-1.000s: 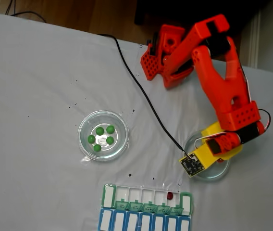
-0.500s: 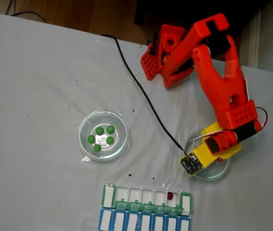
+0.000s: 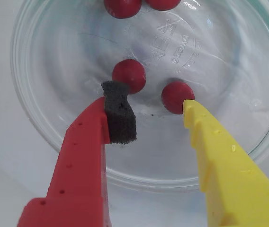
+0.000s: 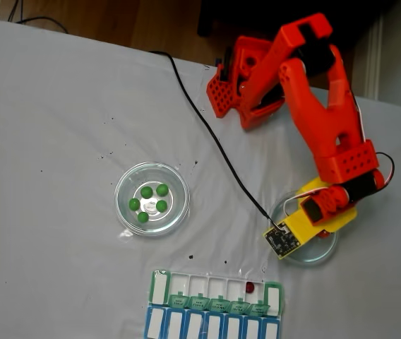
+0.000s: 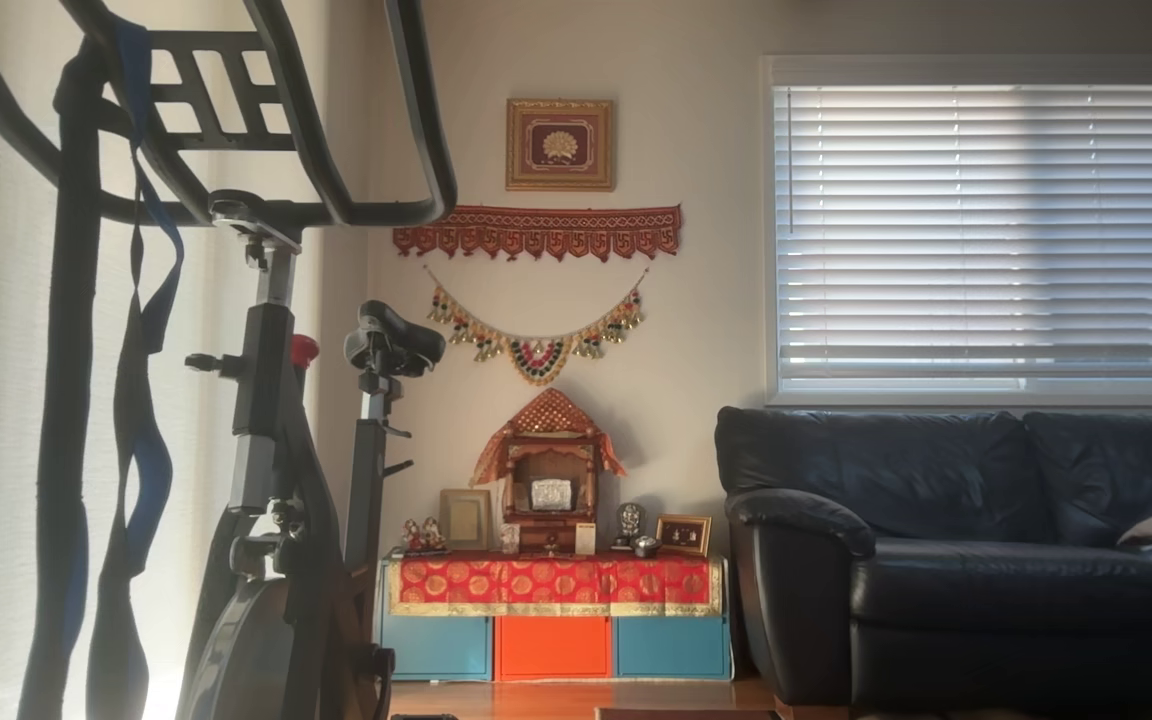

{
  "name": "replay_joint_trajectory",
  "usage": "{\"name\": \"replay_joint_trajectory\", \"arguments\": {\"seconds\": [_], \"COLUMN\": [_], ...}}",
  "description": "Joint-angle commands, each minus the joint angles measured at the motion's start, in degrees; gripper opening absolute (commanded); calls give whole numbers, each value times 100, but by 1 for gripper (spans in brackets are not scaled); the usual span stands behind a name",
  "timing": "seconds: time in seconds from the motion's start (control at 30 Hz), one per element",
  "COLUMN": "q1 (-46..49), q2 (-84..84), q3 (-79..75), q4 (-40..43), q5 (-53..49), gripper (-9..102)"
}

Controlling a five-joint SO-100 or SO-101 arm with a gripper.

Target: Sort medicines into box.

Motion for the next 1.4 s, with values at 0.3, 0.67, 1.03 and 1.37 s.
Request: {"name": "replay_joint_trajectory", "arguments": {"seconds": [0.3, 0.67, 1.03, 1.37], "q1": [-9, -97, -185, -185], "q2": [387, 97, -475, -360], "q3": [9, 255, 255, 272], "q4": [-413, -809, -984, -967], "q5": [-88, -44, -88, -70], "gripper": [22, 23, 25, 18]}}
